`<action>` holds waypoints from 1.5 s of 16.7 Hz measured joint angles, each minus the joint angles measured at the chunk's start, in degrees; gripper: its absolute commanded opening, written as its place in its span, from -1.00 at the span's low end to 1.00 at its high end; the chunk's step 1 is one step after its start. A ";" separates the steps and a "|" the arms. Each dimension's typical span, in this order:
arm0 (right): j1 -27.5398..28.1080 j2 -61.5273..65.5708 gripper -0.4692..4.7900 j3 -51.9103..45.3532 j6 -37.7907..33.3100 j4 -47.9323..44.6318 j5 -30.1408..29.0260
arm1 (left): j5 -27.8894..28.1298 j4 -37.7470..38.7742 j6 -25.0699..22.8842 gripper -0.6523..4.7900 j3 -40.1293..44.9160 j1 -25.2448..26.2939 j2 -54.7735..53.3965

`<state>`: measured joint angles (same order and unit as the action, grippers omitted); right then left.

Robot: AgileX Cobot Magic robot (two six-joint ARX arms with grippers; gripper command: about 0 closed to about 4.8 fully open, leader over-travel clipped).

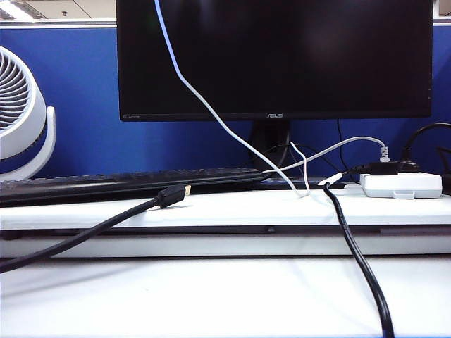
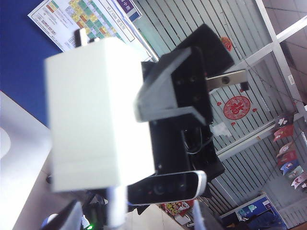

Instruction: Pick up the Type-C charging cable and the charging base, insert one end of the Type-C charger into the corresponding slot on the base, and finally place the plugged-in charger back on the table.

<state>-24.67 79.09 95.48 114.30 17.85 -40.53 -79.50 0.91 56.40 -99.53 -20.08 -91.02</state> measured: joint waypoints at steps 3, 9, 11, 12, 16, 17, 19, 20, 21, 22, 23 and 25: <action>0.00 0.46 -0.62 0.00 0.00 0.02 -0.02 | 0.00 0.00 0.00 0.34 0.00 0.00 0.00; 0.02 1.90 -0.62 0.00 -0.04 -3.02 -1.77 | 0.00 0.02 -0.02 0.28 0.00 0.00 0.00; 0.00 1.90 -0.62 0.00 -0.04 -2.97 -1.79 | -0.07 0.02 -0.07 0.09 0.00 -0.02 0.00; 0.00 1.90 -0.62 0.00 -0.04 -2.99 -1.79 | -0.07 0.09 -0.07 0.09 0.00 -0.02 -0.02; 0.00 2.25 -0.62 0.00 -0.04 -3.43 -2.91 | -0.20 0.31 -0.07 0.01 0.02 -0.04 -0.02; 0.00 2.29 -0.62 0.00 -0.04 -3.43 -3.04 | -0.28 0.35 -0.07 0.01 0.02 -0.04 -0.02; 0.00 2.49 -0.62 -0.02 -0.04 -4.13 -3.06 | -0.44 0.55 -0.26 0.01 0.00 -0.04 -0.02; 0.00 2.51 -0.62 -0.02 -0.04 -4.39 -3.04 | -0.48 0.63 -0.33 -0.04 0.00 -0.04 -0.02; 0.00 2.51 -0.62 -0.02 -0.04 -4.46 -3.04 | -0.48 1.09 -0.48 -0.14 0.00 -0.04 -0.02; 0.00 2.51 -0.62 -0.02 -0.04 -4.46 -3.04 | -0.48 1.33 -0.48 -0.22 0.02 -0.02 -0.02; 0.00 2.49 -0.62 0.00 -0.04 -4.66 -3.06 | -0.46 1.75 -0.50 -0.24 0.02 -0.02 -0.02; 0.00 2.49 -0.62 0.00 -0.04 -4.74 -3.08 | -0.44 2.67 -1.11 -0.24 0.02 -0.02 -0.02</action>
<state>-24.67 81.58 95.48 114.26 13.10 -43.62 -79.94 3.57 55.29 -99.50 -20.10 -91.05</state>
